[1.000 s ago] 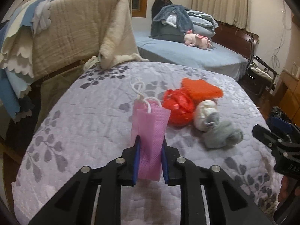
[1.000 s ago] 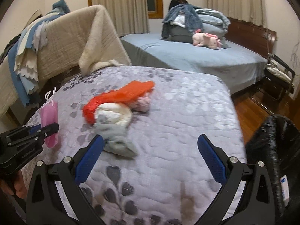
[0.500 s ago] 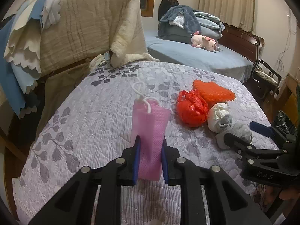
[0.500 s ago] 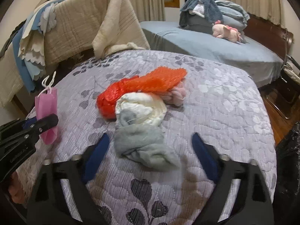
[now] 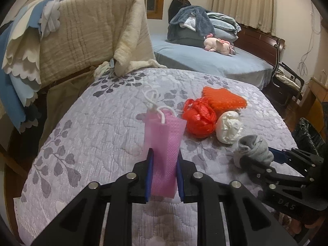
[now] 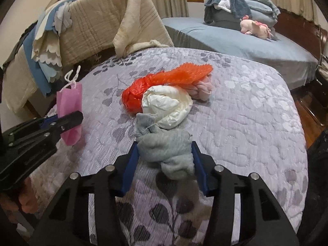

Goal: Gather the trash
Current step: 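Grasp the grey cloth with the right gripper while the left gripper holds the pink bag, then carry the grey cloth and pink bag over the bin and release both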

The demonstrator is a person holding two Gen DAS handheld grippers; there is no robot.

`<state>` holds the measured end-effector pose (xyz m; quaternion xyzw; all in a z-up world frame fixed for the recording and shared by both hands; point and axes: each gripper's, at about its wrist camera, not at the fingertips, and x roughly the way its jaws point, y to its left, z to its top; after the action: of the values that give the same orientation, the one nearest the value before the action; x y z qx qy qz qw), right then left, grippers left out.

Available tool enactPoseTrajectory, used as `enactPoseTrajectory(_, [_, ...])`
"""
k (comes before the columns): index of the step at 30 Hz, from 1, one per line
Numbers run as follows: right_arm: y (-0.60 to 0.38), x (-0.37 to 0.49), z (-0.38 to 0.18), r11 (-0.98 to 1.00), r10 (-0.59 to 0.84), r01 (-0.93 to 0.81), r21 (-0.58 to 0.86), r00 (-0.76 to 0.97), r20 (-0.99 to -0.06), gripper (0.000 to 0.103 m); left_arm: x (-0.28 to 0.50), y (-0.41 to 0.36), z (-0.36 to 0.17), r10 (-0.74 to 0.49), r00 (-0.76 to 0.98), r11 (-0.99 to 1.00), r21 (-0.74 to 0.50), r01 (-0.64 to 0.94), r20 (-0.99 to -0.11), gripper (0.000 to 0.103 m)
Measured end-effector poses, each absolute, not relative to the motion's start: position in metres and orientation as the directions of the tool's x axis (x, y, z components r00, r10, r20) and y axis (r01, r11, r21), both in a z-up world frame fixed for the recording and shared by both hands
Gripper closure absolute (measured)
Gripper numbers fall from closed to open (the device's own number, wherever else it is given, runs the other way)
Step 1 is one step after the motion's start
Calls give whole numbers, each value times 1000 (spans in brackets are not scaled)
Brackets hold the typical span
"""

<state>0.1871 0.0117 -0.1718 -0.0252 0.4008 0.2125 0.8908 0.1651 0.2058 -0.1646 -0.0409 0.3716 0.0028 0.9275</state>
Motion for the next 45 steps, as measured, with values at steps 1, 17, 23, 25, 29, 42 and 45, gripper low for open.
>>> enactPoseTrajectory(1, [8, 185, -168, 910, 358, -395, 126, 596, -719, 54, 165, 204, -163, -28, 725, 997, -74, -31, -688, 83])
enactPoseTrajectory(17, [-60, 165, -109, 948, 304, -288, 132, 710, -635, 54, 156, 146, -123, -122, 765, 992, -89, 84, -632, 83])
enactPoseTrajectory(23, [-88, 153, -93, 960, 275, -248, 130, 745, -608, 54, 155, 117, -110, -163, 769, 986, -88, 139, -618, 83])
enactPoseTrajectory(25, [-96, 149, -88, 964, 262, -232, 129, 756, -599, 54, 154, 107, -106, -180, 768, 983, -90, 158, -614, 83])
enactPoseTrajectory(29, [-119, 141, -79, 972, 233, -193, 131, 781, -579, 54, 152, 85, -98, -205, 771, 977, -84, 194, -603, 83])
enactPoseTrajectory(42, [-196, 114, -57, 990, 118, -58, 127, 838, -533, 54, 146, 8, -75, -321, 759, 941, -98, 325, -566, 83])
enactPoseTrajectory(45, [-213, 106, -55, 992, 89, -25, 126, 846, -526, 54, 145, -7, -73, -346, 753, 930, -99, 354, -560, 83])
